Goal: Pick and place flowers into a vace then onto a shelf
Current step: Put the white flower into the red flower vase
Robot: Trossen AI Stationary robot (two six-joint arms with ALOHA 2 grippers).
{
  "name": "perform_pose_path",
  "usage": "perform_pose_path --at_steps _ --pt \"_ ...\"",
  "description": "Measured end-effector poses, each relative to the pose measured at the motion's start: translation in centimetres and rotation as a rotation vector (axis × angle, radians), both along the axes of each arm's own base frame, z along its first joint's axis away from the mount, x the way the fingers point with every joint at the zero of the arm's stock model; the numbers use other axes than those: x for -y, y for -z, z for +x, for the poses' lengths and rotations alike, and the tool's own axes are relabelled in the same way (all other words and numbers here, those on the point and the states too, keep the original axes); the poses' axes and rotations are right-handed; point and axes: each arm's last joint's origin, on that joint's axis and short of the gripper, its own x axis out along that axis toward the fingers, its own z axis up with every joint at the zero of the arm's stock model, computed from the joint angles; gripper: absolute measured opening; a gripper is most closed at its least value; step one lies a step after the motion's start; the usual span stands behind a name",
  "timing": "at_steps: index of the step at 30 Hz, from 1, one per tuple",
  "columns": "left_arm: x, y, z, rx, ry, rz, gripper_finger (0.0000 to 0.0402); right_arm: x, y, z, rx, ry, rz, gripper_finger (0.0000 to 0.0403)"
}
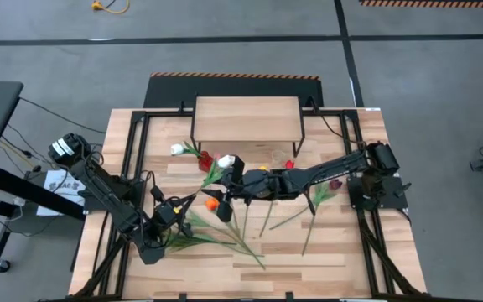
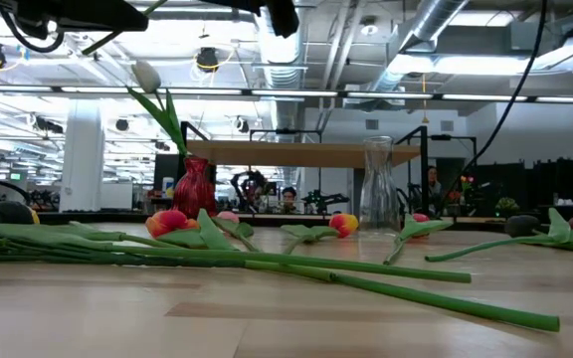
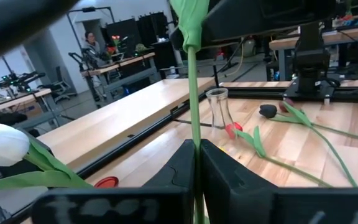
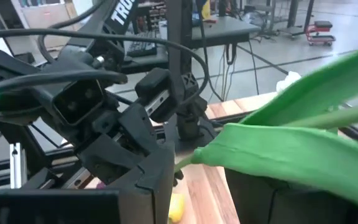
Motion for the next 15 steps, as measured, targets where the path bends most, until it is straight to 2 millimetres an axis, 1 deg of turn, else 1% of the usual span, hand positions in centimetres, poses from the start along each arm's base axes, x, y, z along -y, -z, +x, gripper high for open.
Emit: perform_pose_path --at_steps 5,8,11,15 --pt "0.0 0.0 0.0 0.0 0.001 -0.001 0.0 0.3 0.0 0.1 -0.001 -0.002 -0.037 0.0127" --pt "0.0 0.0 0.0 0.0 0.001 -0.001 0.0 0.8 0.0 0.2 0.0 0.007 -0.028 0.0117" --pt "0.0 0.0 0.0 -0.002 0.004 -0.003 0.0 1.4 0.0 0.3 0.002 0.016 -0.001 0.0086" --pt "0.0 0.0 0.0 -0.001 0.004 -0.004 0.0 1.9 -0.2 0.4 0.016 -0.045 0.039 0.0019"
